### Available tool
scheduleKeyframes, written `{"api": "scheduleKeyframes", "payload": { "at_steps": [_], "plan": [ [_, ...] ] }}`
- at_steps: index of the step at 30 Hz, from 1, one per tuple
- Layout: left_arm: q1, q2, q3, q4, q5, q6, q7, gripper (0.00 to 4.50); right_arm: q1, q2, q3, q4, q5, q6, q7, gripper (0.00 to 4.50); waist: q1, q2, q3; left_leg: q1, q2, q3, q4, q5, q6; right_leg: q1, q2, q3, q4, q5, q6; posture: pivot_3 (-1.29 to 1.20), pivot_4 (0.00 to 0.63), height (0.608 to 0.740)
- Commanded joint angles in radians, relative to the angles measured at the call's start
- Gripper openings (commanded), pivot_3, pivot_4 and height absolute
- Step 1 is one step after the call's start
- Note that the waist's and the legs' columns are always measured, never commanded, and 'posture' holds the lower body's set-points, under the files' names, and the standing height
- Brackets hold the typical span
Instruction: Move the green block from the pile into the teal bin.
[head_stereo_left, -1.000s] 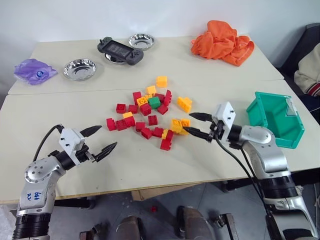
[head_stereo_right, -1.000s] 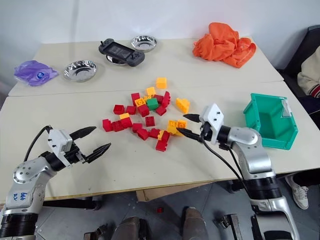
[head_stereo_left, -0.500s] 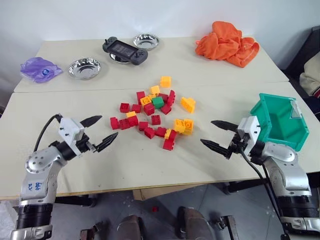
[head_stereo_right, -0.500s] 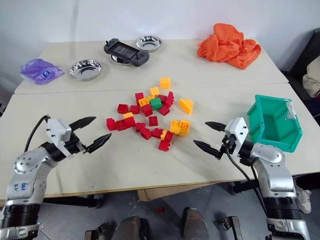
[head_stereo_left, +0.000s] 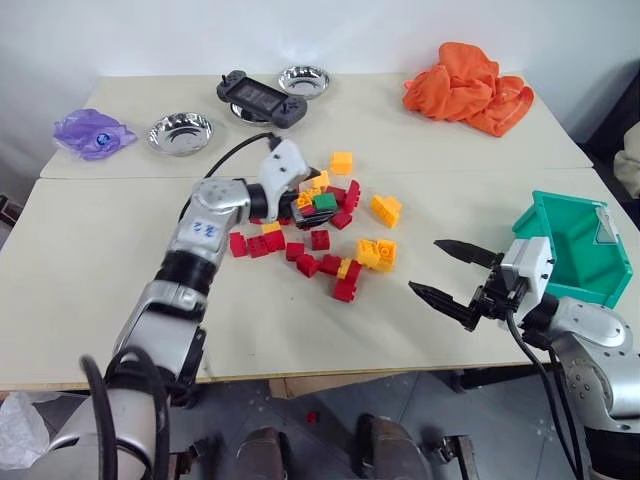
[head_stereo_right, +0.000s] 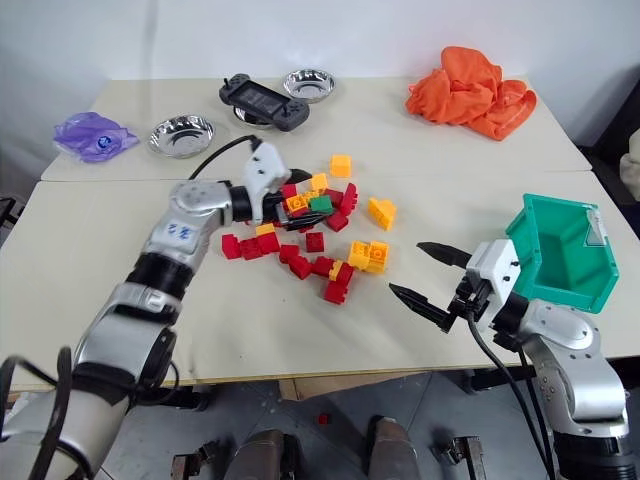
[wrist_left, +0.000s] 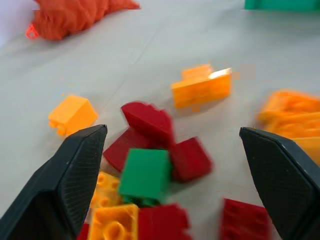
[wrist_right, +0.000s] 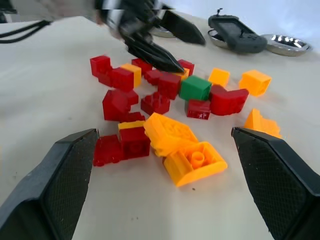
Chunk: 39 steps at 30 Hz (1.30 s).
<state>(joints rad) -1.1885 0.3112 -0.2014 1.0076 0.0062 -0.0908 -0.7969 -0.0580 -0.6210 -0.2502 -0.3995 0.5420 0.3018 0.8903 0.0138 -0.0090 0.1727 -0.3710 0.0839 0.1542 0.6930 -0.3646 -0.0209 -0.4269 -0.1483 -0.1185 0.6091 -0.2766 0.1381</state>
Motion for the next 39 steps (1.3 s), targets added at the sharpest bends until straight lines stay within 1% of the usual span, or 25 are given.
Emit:
{"api": "scheduleKeyframes", "payload": {
  "at_steps": [1, 7, 11, 14, 17, 19, 21, 24, 26, 29, 33, 39],
  "plan": [
    [-0.072, -0.016, -0.022, 0.151, 0.081, -0.069, 0.057, 4.5, 0.03, -0.012, -0.046, -0.096, 0.039, 0.028, -0.048, 4.45, -0.001, 0.0, 0.0, 0.0, 0.0, 0.0, -0.001, 0.0, 0.0, 0.0, 0.0, 0.0, 0.0, 0.0, 0.0, 0.0, 0.15, 0.74],
    [-0.141, -0.048, -0.013, 0.282, 0.146, -0.053, 0.105, 4.5, 0.087, -0.011, -0.079, -0.189, 0.065, 0.069, -0.12, 4.45, 0.009, -0.002, 0.001, -0.001, -0.001, -0.001, -0.001, 0.0, 0.0, 0.0, 0.0, -0.001, -0.002, 0.0, 0.0, 0.0, 0.15, 0.74],
    [-0.15, -0.084, 0.022, 0.317, 0.145, -0.002, 0.14, 4.5, 0.112, -0.007, -0.09, -0.225, 0.079, 0.08, -0.152, 4.45, 0.015, -0.003, 0.002, -0.001, -0.001, -0.002, 0.001, -0.001, 0.001, 0.001, 0.0, -0.001, -0.002, 0.001, 0.001, 0.0, 0.15, 0.74],
    [-0.151, -0.115, 0.051, 0.33, 0.135, 0.049, 0.123, 4.5, 0.132, -0.007, -0.1, -0.254, 0.093, 0.087, -0.171, 4.45, 0.013, -0.003, 0.002, -0.002, -0.001, -0.002, 0.002, -0.001, 0.001, 0.001, 0.0, -0.001, -0.002, 0.001, 0.001, 0.0, 0.15, 0.74],
    [-0.149, -0.132, 0.051, 0.335, 0.157, 0.058, 0.11, 3.97, 0.142, -0.007, -0.111, -0.269, 0.104, 0.091, -0.183, 4.5, 0.011, -0.003, 0.002, -0.002, -0.001, -0.002, 0.002, -0.001, 0.001, 0.001, 0.0, -0.001, -0.002, 0.001, 0.001, 0.0, 0.15, 0.74],
    [-0.148, -0.145, 0.048, 0.337, 0.168, 0.063, 0.102, 3.32, 0.149, -0.005, -0.115, -0.275, 0.107, 0.09, -0.193, 4.5, 0.012, -0.003, 0.002, -0.002, -0.001, -0.002, 0.002, -0.001, 0.001, 0.001, 0.0, -0.001, -0.002, 0.001, 0.001, 0.0, 0.15, 0.74],
    [-0.15, -0.151, 0.051, 0.339, 0.175, 0.065, 0.112, 2.85, 0.156, -0.003, -0.113, -0.282, 0.107, 0.086, -0.201, 4.5, 0.013, -0.003, 0.002, -0.001, -0.001, -0.002, 0.002, -0.001, 0.001, 0.002, 0.0, -0.001, -0.002, 0.001, 0.001, 0.0, 0.15, 0.74],
    [-0.151, -0.151, 0.062, 0.338, 0.177, 0.057, 0.129, 1.95, 0.167, 0.002, -0.111, -0.292, 0.108, 0.083, -0.215, 4.5, 0.011, -0.003, 0.002, -0.001, -0.001, -0.003, 0.003, -0.001, 0.002, 0.003, 0.0, -0.001, -0.001, 0.001, 0.001, 0.0, 0.15, 0.74],
    [-0.15, -0.148, 0.072, 0.337, 0.176, 0.046, 0.145, 1.48, 0.179, 0.008, -0.109, -0.296, 0.107, 0.079, -0.221, 4.5, 0.011, -0.003, 0.002, -0.001, -0.001, -0.003, 0.004, -0.001, 0.002, 0.003, 0.0, -0.001, 0.0, 0.001, 0.001, 0.0, 0.15, 0.74],
    [-0.15, -0.146, 0.092, 0.333, 0.163, 0.022, 0.138, 1.47, 0.193, 0.009, -0.105, -0.299, 0.103, 0.072, -0.224, 4.5, 0.01, -0.003, 0.002, 0.0, 0.0, -0.003, 0.004, -0.001, 0.002, 0.003, 0.0, -0.001, 0.0, 0.001, 0.001, 0.0, 0.15, 0.74],
    [-0.164, -0.133, 0.139, 0.321, 0.126, -0.043, 0.085, 1.47, 0.188, 0.006, -0.1, -0.292, 0.103, 0.071, -0.226, 4.5, 0.01, -0.003, 0.002, -0.001, -0.001, -0.003, 0.004, -0.001, 0.002, 0.003, 0.0, -0.001, 0.0, 0.001, 0.001, 0.0, 0.15, 0.74],
    [-0.215, -0.126, 0.167, 0.286, 0.101, -0.189, -0.123, 1.47, 0.204, -0.012, -0.133, -0.281, 0.101, 0.069, -0.213, 4.5, 0.014, -0.003, 0.002, -0.002, -0.001, -0.003, 0.005, -0.001, 0.002, 0.003, 0.0, -0.001, 0.0, 0.001, 0.001, 0.0, 0.15, 0.74]
  ]
}}
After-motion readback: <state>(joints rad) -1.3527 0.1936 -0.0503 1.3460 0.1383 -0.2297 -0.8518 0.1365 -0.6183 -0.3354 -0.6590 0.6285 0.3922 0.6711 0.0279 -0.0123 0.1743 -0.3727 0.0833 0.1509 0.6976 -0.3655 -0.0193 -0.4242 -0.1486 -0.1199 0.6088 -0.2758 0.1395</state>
